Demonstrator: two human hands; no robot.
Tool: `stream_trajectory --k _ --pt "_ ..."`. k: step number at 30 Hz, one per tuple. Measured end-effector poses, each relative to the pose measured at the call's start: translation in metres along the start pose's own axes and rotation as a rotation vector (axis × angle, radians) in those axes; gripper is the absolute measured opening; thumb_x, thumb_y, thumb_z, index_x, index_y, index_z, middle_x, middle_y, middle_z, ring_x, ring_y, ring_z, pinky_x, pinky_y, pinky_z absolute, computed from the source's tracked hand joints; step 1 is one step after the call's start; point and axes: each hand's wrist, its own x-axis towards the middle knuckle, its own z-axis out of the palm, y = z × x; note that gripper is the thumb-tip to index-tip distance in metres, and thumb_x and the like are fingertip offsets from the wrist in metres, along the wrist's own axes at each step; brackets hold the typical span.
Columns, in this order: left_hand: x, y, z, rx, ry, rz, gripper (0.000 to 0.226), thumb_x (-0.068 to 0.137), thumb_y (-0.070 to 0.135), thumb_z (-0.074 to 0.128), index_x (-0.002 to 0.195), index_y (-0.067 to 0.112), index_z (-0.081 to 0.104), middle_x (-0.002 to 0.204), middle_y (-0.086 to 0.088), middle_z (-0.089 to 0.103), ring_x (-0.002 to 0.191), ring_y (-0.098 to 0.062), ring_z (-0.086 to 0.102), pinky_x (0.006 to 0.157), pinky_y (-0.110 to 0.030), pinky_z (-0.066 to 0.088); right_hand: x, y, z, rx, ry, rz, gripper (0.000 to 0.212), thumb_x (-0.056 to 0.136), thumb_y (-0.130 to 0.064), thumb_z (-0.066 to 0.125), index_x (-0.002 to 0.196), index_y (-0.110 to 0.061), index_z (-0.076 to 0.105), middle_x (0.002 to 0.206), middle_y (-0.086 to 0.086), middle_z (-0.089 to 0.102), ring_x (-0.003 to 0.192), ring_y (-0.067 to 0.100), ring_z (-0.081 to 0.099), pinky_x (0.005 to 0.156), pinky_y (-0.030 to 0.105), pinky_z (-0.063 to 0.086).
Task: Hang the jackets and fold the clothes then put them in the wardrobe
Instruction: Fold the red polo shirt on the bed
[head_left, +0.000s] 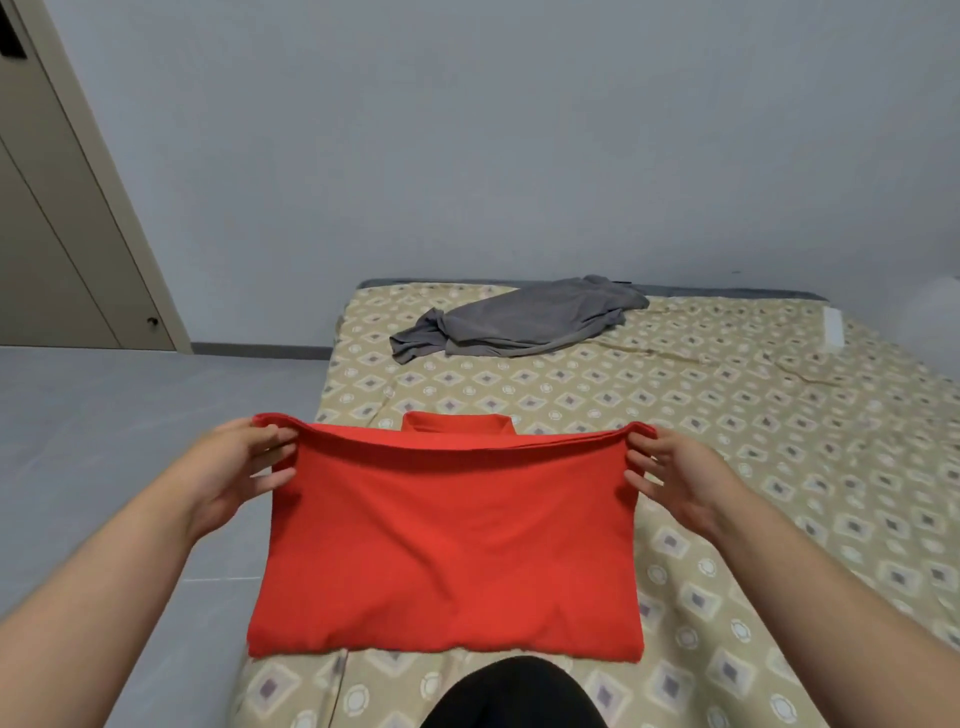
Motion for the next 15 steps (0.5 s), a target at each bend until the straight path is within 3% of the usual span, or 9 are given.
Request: stream_trajectory --k 3,4,5,7,9,10,12,14,15 --pt "0.034 0.020 0.023 0.012 -0.021 -0.005 0.018 0.102 0.004 0.045 0.101 0.016 0.058 0.113 -0.007 0.063 0.100 -0.015 0.060 0.088 -0.041 0.053 0.031 -0.021 0.023 -0.051 0.023 -0.056 0.029 0.095 -0.002 0.051 0.113 -0.020 0.064 0.103 -0.004 0.063 0.094 0.008 0.059 0.082 0.032 0.054" --pt "0.043 0.027 0.030 0.009 -0.023 0.014 0.019 0.101 0.003 0.046 0.109 0.015 0.058 0.116 -0.007 0.062 0.100 -0.015 0.060 0.088 -0.039 0.053 0.041 -0.028 0.032 -0.074 0.023 -0.089 0.032 0.095 0.000 0.048 0.116 -0.020 0.062 0.106 -0.006 0.062 0.090 0.005 0.059 0.081 0.032 0.054" --pt "0.052 0.032 0.035 -0.006 -0.019 0.042 0.030 0.099 0.001 0.049 0.127 0.013 0.053 0.120 -0.007 0.060 0.101 -0.016 0.060 0.087 -0.038 0.053 0.050 -0.033 0.039 -0.098 0.020 -0.124 0.038 0.095 0.001 0.046 0.123 -0.021 0.058 0.108 -0.007 0.061 0.084 0.003 0.059 0.080 0.032 0.055" --pt "0.066 0.033 0.040 -0.050 0.015 0.076 0.070 0.097 -0.001 0.052 0.155 0.017 0.018 0.121 -0.011 0.060 0.098 -0.020 0.063 0.088 -0.038 0.053 0.064 -0.032 0.050 -0.154 0.023 -0.157 0.062 0.093 0.001 0.047 0.149 -0.023 0.036 0.111 -0.004 0.059 0.075 0.005 0.057 0.086 0.036 0.056" --pt "0.064 0.012 0.043 0.065 0.040 0.084 0.078 0.096 0.002 0.054 0.157 0.020 0.011 0.117 -0.014 0.062 0.093 -0.022 0.063 0.086 -0.036 0.052 0.067 -0.010 0.057 -0.271 0.000 -0.123 0.079 0.092 -0.003 0.052 0.157 -0.030 0.018 0.091 0.000 0.056 0.070 0.011 0.052 0.077 0.036 0.053" --pt "0.060 -0.008 0.043 0.177 0.058 0.074 0.070 0.095 0.005 0.056 0.155 0.016 0.022 0.116 -0.014 0.062 0.093 -0.022 0.063 0.086 -0.037 0.050 0.064 0.008 0.058 -0.360 -0.028 -0.105 0.077 0.091 -0.003 0.053 0.156 -0.028 0.021 0.085 0.002 0.054 0.068 0.014 0.051 0.069 0.033 0.051" --pt "0.048 -0.063 0.037 0.473 0.100 0.087 0.035 0.092 0.008 0.062 0.126 0.014 0.057 0.115 -0.012 0.065 0.087 -0.019 0.063 0.080 -0.032 0.049 0.055 0.056 0.049 -0.664 -0.004 -0.096 0.062 0.089 -0.003 0.055 0.148 -0.014 0.040 0.102 0.006 0.062 0.082 0.019 0.058 0.072 0.030 0.048" --pt "0.033 -0.114 0.024 0.685 0.124 0.103 0.009 0.088 0.009 0.066 0.093 0.015 0.062 0.108 -0.012 0.069 0.080 -0.018 0.064 0.070 -0.030 0.048 0.042 0.102 0.025 -0.959 0.141 -0.138 0.042 0.085 -0.010 0.058 0.127 -0.011 0.058 0.115 0.007 0.066 0.098 0.024 0.063 0.084 0.032 0.049" --pt "0.028 -0.134 0.016 0.770 0.154 0.081 0.009 0.087 0.013 0.069 0.092 0.014 0.062 0.104 -0.013 0.070 0.082 -0.024 0.065 0.072 -0.033 0.048 0.031 0.121 0.011 -1.057 0.236 -0.153 0.031 0.084 -0.016 0.060 0.114 -0.012 0.062 0.109 0.007 0.068 0.096 0.027 0.064 0.083 0.034 0.050"
